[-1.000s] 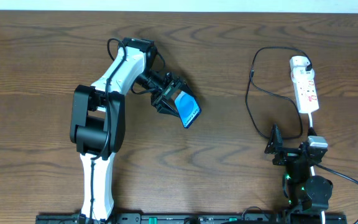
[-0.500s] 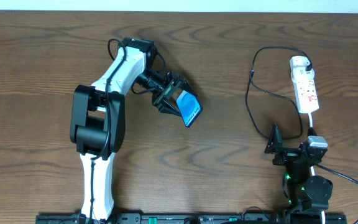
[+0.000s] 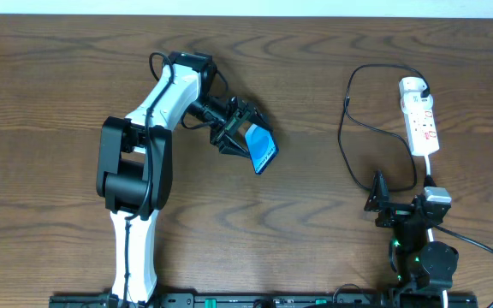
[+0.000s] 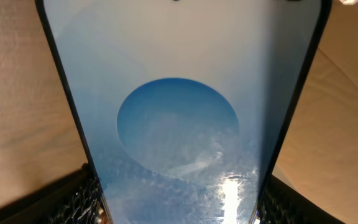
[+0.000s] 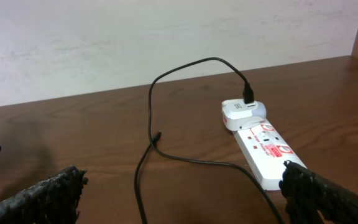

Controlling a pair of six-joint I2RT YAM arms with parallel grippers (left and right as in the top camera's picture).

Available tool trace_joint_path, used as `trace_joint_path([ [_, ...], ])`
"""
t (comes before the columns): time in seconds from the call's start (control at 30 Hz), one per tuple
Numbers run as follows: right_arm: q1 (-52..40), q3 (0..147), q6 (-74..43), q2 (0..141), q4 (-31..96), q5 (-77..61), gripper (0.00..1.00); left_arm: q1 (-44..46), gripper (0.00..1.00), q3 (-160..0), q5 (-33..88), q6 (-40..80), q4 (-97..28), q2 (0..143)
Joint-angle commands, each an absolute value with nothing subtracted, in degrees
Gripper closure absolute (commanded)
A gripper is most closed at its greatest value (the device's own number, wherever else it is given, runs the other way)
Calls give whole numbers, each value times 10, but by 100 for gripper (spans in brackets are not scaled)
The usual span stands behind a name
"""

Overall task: Plug charger to phone and switch on socket
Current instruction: 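Lift the phone with the left gripper and tilt it upright, then move the right gripper toward the phone held by the left gripper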

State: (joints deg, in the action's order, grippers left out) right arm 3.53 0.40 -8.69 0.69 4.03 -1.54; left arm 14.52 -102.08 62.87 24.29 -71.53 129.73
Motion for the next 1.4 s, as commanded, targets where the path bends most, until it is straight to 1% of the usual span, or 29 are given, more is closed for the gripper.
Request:
trace_joint_path([
  [0.0,34,3,-85,4,43,-15,1,145,36,-1019,649,221,-705,1273],
  [0.17,34,3,-85,4,43,-15,1,145,36,-1019,624,221,-693,1273],
  [0.43,34,3,-86,4,43,0,1,145,36,-1019,624,223,-696,1273],
  [0.57,34,3,-127,4,39,-37,1,145,36,-1019,623,223,-702,1273],
  [0.67,34,3,-224,5,38,-69,1,145,36,-1019,624,223,-707,1273],
  [0.8,34,3,-470,5,29,-168,1,145,36,-1019,624,223,-707,1273],
  [0.87,34,3,-562,5,25,-229,1,145,36,-1019,624,223,-707,1273],
  [0.93,34,3,-593,5,25,-252,1,145,36,-1019,624,226,-710,1273],
  [1.03,34,3,-616,5,19,-206,1,145,36,-1019,624,228,-714,1273],
  [1.1,34,3,-651,5,16,-178,1,145,36,-1019,624,227,-714,1273],
  [1.13,34,3,-649,5,6,-167,1,145,36,-1019,624,228,-714,1273],
  [1.23,34,4,-548,5,-29,-171,1,145,36,-1019,624,228,-714,1273],
  [1.37,34,37,-496,17,10,-163,1,145,36,-1019,624,228,-714,1273],
])
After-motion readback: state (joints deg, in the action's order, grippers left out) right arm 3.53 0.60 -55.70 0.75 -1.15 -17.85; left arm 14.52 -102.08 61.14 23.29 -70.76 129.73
